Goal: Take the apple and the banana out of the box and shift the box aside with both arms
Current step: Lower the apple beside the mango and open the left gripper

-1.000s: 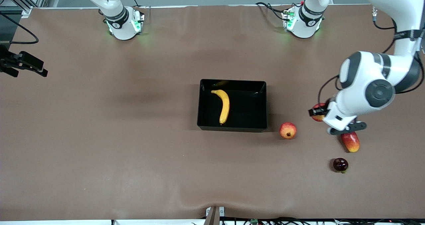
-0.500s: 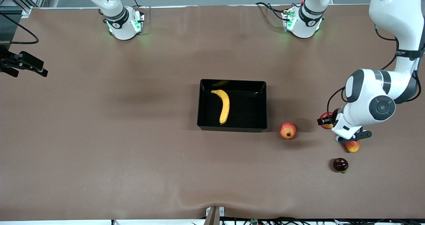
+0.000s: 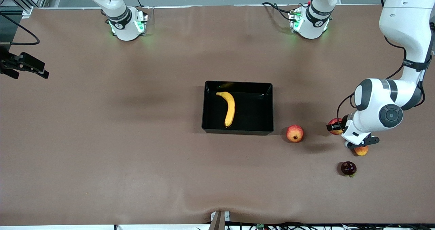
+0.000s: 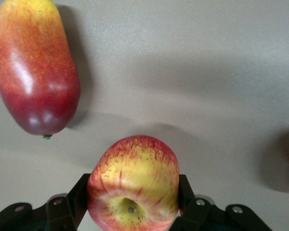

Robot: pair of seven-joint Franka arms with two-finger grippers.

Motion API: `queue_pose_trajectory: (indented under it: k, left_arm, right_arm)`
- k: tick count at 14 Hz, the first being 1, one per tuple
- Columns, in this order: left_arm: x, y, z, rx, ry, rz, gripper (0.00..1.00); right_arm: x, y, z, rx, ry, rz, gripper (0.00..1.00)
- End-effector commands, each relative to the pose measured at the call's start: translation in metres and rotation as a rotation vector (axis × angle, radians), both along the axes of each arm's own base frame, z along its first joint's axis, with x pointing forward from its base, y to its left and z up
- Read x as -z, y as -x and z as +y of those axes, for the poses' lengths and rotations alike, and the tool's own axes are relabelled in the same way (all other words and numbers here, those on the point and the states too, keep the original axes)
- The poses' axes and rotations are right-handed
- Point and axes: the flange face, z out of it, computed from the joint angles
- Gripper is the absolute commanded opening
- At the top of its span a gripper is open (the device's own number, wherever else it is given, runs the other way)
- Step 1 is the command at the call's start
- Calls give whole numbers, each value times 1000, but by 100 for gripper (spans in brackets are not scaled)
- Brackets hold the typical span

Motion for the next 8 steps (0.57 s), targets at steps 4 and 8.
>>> queue_pose_trajectory:
  k: [4,8]
  left_arm:
    - [25,0,4,22,10,-1,6]
    - [25,1,-3,28,11,0,100]
  right_arm:
    - [-1,1,-2,-2,-1,2,100]
    - [-1,1,-2,-2,-1,2,100]
